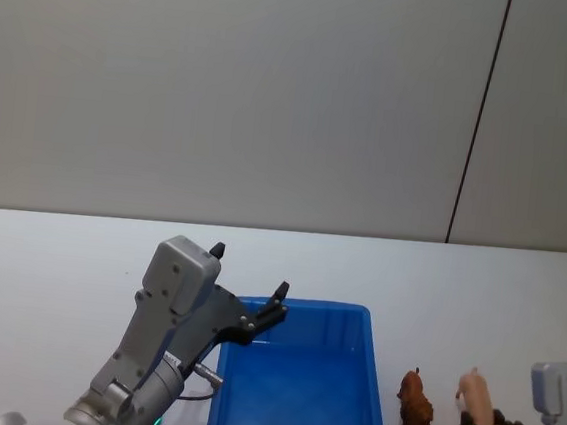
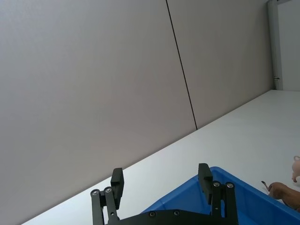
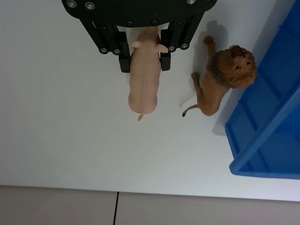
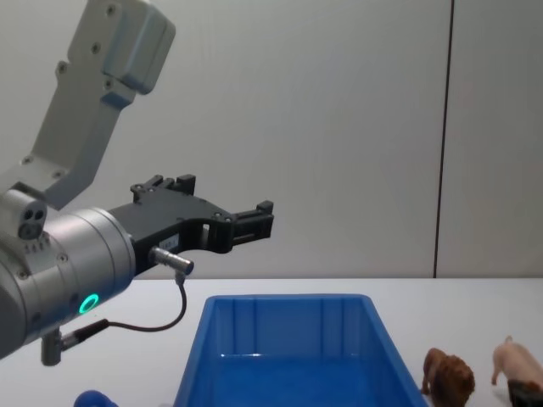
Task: Pick up the two dolls from the table and place them into the box.
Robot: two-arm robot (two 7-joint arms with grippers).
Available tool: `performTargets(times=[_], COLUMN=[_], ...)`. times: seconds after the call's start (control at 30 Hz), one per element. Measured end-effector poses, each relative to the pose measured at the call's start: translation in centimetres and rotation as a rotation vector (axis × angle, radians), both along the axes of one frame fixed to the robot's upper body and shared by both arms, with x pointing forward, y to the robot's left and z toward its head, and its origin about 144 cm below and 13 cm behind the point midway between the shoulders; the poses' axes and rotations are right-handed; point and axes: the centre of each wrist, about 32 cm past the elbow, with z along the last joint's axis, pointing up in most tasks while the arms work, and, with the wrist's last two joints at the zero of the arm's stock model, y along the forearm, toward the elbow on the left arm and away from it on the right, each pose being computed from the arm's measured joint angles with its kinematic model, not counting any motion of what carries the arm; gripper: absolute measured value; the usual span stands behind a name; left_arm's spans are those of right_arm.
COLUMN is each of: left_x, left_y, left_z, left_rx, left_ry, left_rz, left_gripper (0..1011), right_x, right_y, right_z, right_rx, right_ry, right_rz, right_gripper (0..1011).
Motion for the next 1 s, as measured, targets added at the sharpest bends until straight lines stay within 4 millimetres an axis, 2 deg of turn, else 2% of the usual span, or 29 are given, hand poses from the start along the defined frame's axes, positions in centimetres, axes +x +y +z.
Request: performTargets(times=[0.33,1.0], left_x=[0.0,0.0], left_y=[0.0,0.0], left_z=[0.0,0.0], left_rx=[0.0,0.0], left_ry=[0.0,0.0], left_rz=[0.0,0.0], left_gripper=[1001,1001], right_x=[-0.2,1.0], right_y=[0.4,2.6], right_z=[1.4,4.7], right_rx=[-0.011,0.053], right_ry=[-0.093,-0.241], right_rz=[0.032,0.269], right_gripper=[359,359])
